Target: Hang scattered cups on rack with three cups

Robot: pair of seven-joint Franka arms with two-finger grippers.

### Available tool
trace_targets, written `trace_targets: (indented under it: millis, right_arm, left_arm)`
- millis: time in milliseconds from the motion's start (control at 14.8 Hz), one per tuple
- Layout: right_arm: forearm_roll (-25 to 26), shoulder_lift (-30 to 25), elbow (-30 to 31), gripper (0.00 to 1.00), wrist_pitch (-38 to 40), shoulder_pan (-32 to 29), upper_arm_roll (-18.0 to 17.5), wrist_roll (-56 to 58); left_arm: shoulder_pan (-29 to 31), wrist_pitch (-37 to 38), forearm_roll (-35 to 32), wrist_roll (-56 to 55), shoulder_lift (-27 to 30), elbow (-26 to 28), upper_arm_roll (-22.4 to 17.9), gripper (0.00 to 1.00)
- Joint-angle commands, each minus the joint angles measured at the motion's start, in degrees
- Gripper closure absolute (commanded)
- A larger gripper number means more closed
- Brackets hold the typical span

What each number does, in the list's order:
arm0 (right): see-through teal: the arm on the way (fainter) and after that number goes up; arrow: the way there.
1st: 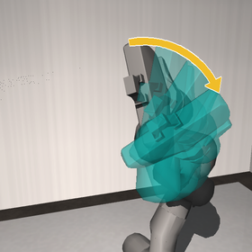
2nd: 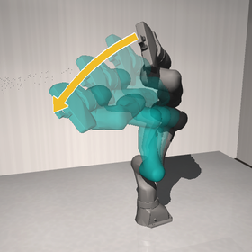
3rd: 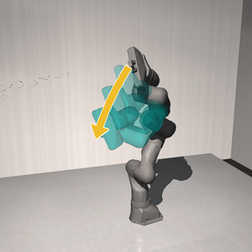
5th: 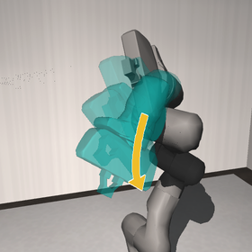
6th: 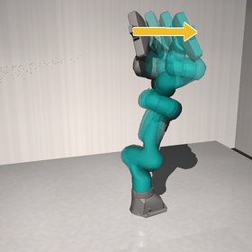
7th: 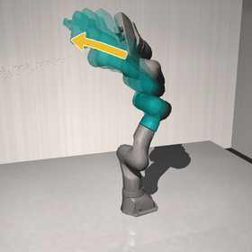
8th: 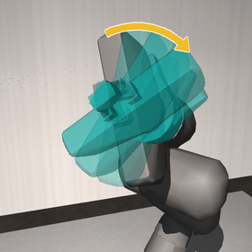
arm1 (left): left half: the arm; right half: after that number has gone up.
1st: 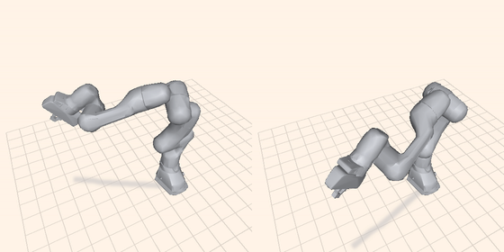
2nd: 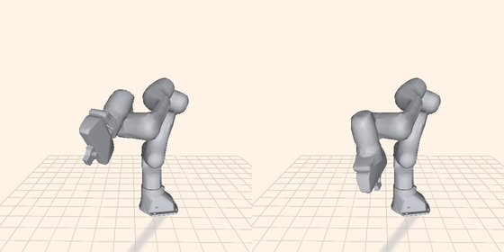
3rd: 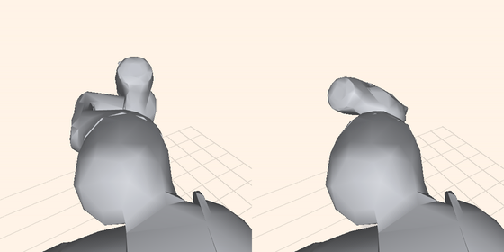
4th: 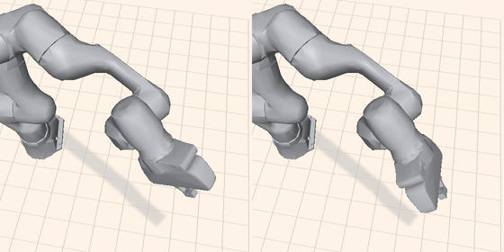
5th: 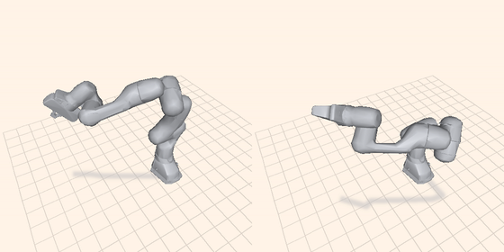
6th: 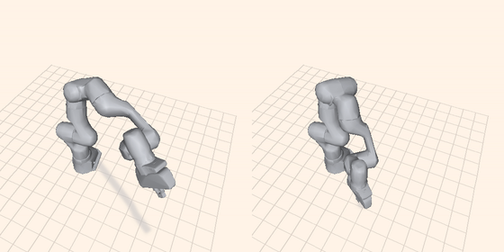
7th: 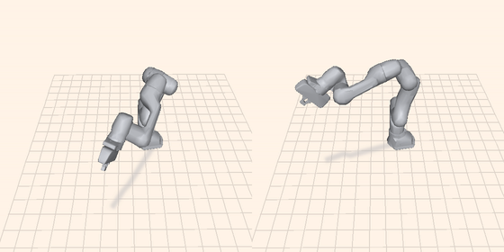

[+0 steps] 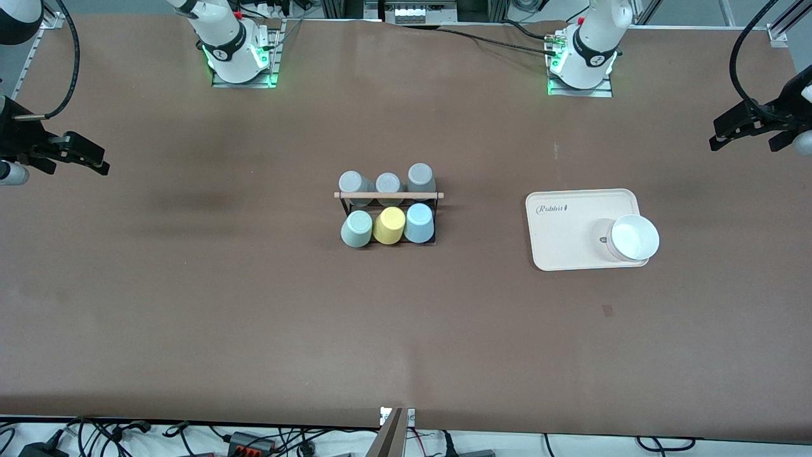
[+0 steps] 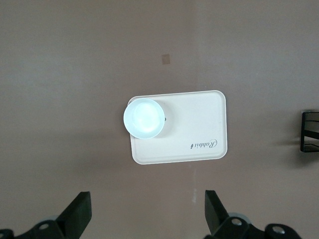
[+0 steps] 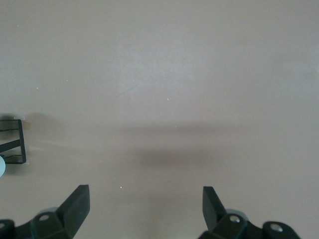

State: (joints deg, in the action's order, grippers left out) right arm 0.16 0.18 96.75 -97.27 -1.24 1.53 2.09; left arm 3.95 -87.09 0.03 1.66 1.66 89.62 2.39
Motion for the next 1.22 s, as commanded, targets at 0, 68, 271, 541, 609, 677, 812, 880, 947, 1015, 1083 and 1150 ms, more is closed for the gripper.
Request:
trace_targets:
  millis: [0,68,271,541,609,677,812,880,947,1015,1083,1150]
  right_arm:
    - [0.28,-1.41,0.02,0.00,1.12,-0.96,-1.45,0.90]
    - [0.45,-1.67,0.19,0.00,1.38,-0.78,-1.45,0.90]
    - [0.37,-1.67,0.11,0.00,2.87,-0.78,-1.36,0.90]
    - [0.37,-1.67,0.11,0.00,2.35,-0.78,-1.36,0.81]
    - [0.37,-1.67,0.11,0.00,2.35,-0.78,-1.36,0.81]
    - [0.37,-1.67,0.11,0.00,2.26,-0.78,-1.36,0.81]
    - [0.37,-1.67,0.19,0.00,2.18,-0.69,-1.45,0.81]
    - [0.45,-1.67,0.19,0.00,2.26,-0.69,-1.45,0.90]
    - [0.45,-1.67,0.19,0.00,2.44,-0.69,-1.45,0.90]
    - [0.45,-1.67,0.19,0.00,2.53,-0.69,-1.45,0.90]
    - [0.45,-1.67,0.19,0.00,2.53,-0.69,-1.45,1.08]
    - [0.45,-1.67,0.19,0.00,2.53,-0.69,-1.45,1.08]
  left_arm:
    - [0.36,-0.27,0.58,1.50,0.45,0.29,0.07,0.00]
    - [0.36,-0.27,0.58,1.50,0.53,0.29,0.07,0.00]
    - [0.36,-0.27,0.58,1.41,0.54,0.29,0.33,0.00]
    - [0.01,-0.36,0.58,0.71,0.54,0.29,0.51,0.00]
    - [-0.26,-0.27,0.58,0.54,0.62,0.38,0.51,0.00]
    - [-0.35,-0.27,0.58,0.45,0.62,0.47,0.60,0.00]
    - [-0.43,-0.27,0.58,0.27,0.71,0.47,0.60,0.00]
    - [-0.35,-0.18,0.58,0.27,0.80,0.47,0.86,0.00]
    - [-0.17,-0.18,0.58,0.36,0.80,0.47,0.86,0.00]
    - [-0.08,-0.18,0.58,0.45,0.80,0.47,0.86,0.00]
    - [-0.08,-0.18,0.58,0.45,0.80,0.47,0.86,0.00]
    - [0.00,-0.18,0.58,0.45,0.80,0.47,0.86,0.00]
